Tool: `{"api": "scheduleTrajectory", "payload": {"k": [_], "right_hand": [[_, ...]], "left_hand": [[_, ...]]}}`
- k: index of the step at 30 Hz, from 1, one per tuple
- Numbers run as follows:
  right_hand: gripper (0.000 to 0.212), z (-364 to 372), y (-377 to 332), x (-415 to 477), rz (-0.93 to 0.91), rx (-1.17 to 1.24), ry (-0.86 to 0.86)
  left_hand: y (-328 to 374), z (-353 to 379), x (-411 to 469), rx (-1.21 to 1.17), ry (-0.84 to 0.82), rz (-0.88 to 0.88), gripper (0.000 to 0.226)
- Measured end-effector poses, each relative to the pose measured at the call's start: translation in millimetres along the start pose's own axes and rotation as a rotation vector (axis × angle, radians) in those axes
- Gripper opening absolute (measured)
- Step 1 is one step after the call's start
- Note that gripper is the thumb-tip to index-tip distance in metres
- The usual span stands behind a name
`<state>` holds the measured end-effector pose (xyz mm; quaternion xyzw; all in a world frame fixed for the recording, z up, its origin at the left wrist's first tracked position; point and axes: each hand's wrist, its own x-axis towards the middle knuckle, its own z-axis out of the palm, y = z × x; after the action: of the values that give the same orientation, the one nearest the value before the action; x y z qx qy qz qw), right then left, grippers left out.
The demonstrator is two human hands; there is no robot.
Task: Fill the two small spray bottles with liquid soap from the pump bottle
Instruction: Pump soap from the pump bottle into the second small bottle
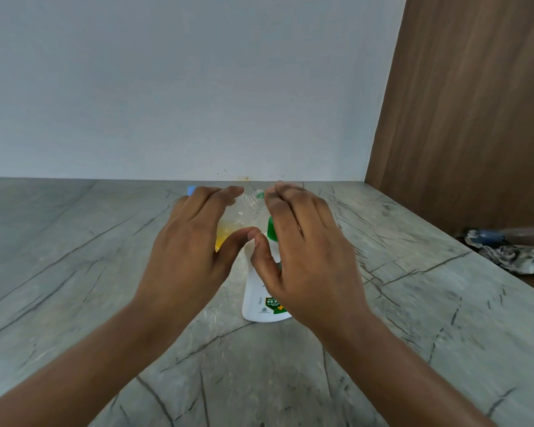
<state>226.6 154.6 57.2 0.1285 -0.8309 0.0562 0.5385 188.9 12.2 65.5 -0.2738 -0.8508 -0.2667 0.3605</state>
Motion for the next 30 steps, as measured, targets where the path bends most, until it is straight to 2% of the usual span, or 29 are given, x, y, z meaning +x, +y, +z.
{"api": "scheduleTrajectory", "payload": {"k": [5,30], "right_hand": [[0.042,1,4,-5,-0.025,-0.020,-0.008],[0.036,-3,2,-2,0.005,0.064,-0.011]], "left_hand": [[0,2,-3,-0.002,0.007,0.012,0.050],[2,1,-4,-0.010,0.005,0.003,0.049]]}}
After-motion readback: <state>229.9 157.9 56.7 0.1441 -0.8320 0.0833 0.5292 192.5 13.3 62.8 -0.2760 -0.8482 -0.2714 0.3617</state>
